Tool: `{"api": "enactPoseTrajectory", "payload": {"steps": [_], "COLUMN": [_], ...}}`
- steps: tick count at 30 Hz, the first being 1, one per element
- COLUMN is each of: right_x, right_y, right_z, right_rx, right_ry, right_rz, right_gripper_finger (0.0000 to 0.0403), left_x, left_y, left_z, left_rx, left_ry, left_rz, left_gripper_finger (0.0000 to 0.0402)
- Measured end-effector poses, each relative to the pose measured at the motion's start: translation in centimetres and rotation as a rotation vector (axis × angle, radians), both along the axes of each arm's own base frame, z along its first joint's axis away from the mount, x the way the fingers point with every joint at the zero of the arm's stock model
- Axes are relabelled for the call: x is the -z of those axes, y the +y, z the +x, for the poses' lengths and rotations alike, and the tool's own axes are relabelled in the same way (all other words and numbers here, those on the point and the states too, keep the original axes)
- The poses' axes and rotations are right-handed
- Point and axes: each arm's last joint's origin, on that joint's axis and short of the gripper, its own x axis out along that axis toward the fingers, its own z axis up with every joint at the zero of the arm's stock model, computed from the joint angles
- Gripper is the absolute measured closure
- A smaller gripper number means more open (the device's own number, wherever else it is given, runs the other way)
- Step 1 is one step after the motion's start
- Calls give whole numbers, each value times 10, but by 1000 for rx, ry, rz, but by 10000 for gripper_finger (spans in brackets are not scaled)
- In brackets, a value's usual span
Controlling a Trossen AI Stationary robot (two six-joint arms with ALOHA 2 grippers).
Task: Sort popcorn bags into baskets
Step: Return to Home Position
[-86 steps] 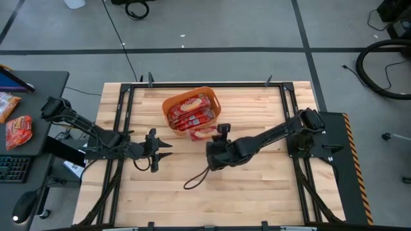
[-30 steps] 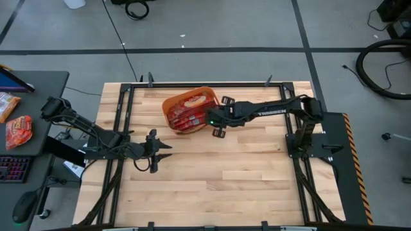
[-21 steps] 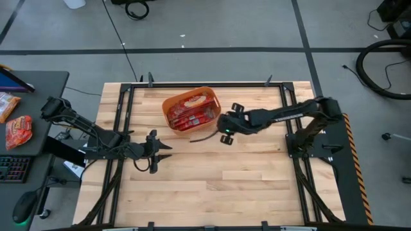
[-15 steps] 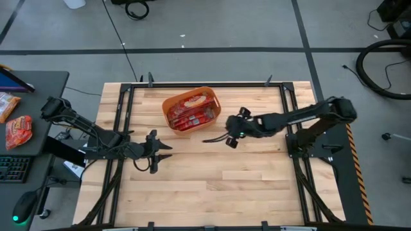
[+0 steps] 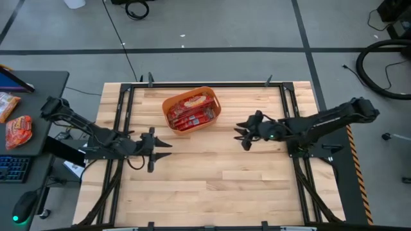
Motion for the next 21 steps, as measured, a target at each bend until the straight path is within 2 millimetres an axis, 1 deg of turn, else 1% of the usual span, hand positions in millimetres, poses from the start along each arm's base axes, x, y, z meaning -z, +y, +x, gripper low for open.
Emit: {"api": "enactPoseTrajectory", "payload": {"steps": [2, 5, 14, 21], "right_x": [-3, -6, -15, -5], "right_y": [2, 4, 8, 5], "right_z": [-8, -19, -45, -63], "right_rx": [4, 6, -1, -8], "right_ry": [-32, -71, -158, -203], "right_rz": [-2, -10, -14, 22], "right_gripper_finger": [286, 290, 304, 306], "left_x": [-2, 2, 6, 10], "left_y": [0, 2, 14, 21], "left_z": [-5, -13, -37, -51], "left_rx": [16, 29, 32, 71], "left_ry": [-24, -56, -173, -280], "left_rz": [-7, -12, -73, -111], "left_gripper_finger": [251, 251, 251, 251]}}
